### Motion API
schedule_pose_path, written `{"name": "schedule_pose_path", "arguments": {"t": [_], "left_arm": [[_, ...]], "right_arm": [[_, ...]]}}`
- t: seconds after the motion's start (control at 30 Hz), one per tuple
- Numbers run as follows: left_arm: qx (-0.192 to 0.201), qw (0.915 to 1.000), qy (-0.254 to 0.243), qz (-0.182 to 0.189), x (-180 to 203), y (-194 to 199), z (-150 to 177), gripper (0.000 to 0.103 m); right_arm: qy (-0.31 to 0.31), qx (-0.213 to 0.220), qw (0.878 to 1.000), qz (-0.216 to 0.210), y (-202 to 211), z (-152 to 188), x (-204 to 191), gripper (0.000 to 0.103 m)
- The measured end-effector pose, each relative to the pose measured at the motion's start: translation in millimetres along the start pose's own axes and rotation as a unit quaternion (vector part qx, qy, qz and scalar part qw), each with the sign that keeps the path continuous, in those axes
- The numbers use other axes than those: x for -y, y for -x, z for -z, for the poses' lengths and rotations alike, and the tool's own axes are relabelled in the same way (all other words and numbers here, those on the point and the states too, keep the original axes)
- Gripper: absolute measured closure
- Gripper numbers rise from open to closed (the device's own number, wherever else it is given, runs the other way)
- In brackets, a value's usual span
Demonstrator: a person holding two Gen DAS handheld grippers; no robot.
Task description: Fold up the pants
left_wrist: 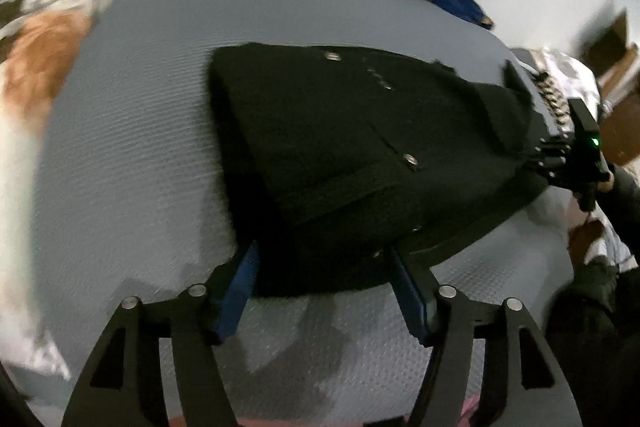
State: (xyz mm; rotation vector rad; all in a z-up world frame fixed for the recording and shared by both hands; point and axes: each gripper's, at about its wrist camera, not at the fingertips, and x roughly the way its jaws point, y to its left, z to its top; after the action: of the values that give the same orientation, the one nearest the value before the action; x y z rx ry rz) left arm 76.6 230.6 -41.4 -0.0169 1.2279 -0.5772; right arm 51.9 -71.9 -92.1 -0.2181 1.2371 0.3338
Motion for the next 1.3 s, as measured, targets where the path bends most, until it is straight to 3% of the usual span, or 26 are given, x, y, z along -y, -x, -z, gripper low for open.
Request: {"name": "schedule_pose_path", "arguments": {"t": [0.1, 0.27, 0.47, 0.53, 0.6, 0.63, 0.7, 0.83, 0.9, 1.0, 1.1, 1.2, 1.3], "left_arm": [[0.012, 0.9972, 0.073, 0.005, -15.1, 21.4, 9.7, 0.037], [0.022, 0.9833, 0.168, 0.066, -13.5, 31.4, 16.2, 0.037], [-0.036, 0.9562, 0.278, 0.083, -7.7, -5.1, 13.3, 0.039], [-0.036, 0.9494, 0.302, 0.077, -10.6, -13.0, 13.1, 0.043], [-0.022, 0.9457, 0.316, 0.073, -14.5, -16.4, 10.9, 0.061], [-0.013, 0.9449, 0.319, 0.072, -15.1, -16.3, 9.7, 0.065], [0.001, 0.9477, 0.312, 0.069, -14.8, -16.0, 2.4, 0.082], [0.053, 0.9655, 0.248, 0.060, -6.6, 4.6, -19.0, 0.086], [0.070, 0.9681, 0.232, 0.065, -6.6, 13.5, -25.6, 0.087], [0.061, 0.9754, 0.204, 0.059, -10.2, 12.1, -27.3, 0.087], [0.021, 0.9828, 0.179, 0.042, -19.6, -6.1, -17.9, 0.087], [-0.008, 0.9809, 0.190, 0.043, -26.8, -22.9, -5.7, 0.086], [-0.003, 0.9816, 0.186, 0.044, -26.5, -21.4, -3.5, 0.086]], "right_arm": [[0.002, 0.003, 1.000, 0.000, -1.8, 0.7, 1.1, 0.096], [-0.001, 0.010, 1.000, -0.002, -1.9, 4.2, 0.9, 0.096], [-0.005, 0.018, 1.000, 0.000, -0.7, 8.7, 0.3, 0.096], [-0.006, 0.020, 1.000, 0.001, -0.4, 9.0, -0.5, 0.096], [-0.010, 0.022, 1.000, 0.002, 0.3, 9.5, -0.6, 0.096], [-0.015, 0.024, 1.000, 0.002, 1.1, 9.7, -0.3, 0.096], [-0.028, 0.028, 0.999, 0.003, 3.5, 8.9, 0.5, 0.096], [-0.026, 0.046, 0.998, 0.022, 17.8, 6.5, -6.3, 0.097], [-0.028, 0.058, 0.998, 0.027, 30.6, 6.6, -10.6, 0.097], [-0.035, 0.066, 0.997, 0.025, 41.6, 12.9, -17.0, 0.097], [-0.030, 0.049, 0.998, 0.020, 33.8, 19.0, -27.9, 0.097], [-0.019, 0.020, 0.999, 0.020, 15.4, 23.9, -39.1, 0.097], [-0.021, 0.011, 1.000, 0.017, 10.3, 24.3, -42.1, 0.097]]}}
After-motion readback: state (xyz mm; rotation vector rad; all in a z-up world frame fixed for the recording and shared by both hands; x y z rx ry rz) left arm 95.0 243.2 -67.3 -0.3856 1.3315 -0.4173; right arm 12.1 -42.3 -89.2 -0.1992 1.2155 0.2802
